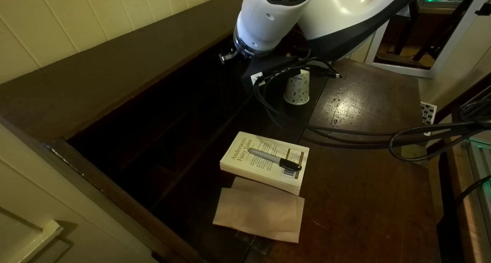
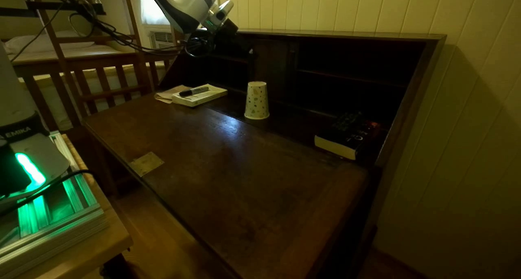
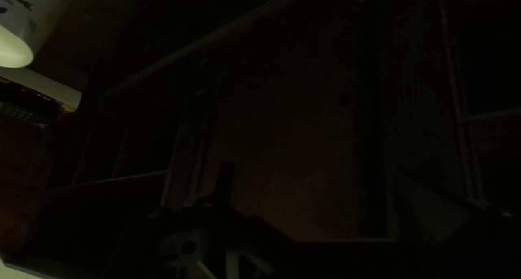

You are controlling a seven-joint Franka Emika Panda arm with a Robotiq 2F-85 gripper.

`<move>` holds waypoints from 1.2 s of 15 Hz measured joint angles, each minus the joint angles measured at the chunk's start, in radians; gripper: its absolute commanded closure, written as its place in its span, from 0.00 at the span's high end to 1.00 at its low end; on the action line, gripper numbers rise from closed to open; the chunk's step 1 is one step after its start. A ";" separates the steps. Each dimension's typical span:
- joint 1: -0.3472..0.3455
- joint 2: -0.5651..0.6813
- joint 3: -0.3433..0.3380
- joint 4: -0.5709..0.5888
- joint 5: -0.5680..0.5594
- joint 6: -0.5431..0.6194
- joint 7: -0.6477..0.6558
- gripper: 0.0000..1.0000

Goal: Open the cabinet door, then out the cup inside and close the cabinet door

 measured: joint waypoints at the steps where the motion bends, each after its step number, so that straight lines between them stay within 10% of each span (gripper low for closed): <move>1: 0.000 0.004 0.000 0.004 0.000 0.000 0.000 1.00; 18: 0.028 0.012 0.000 0.004 -0.117 -0.069 0.122 1.00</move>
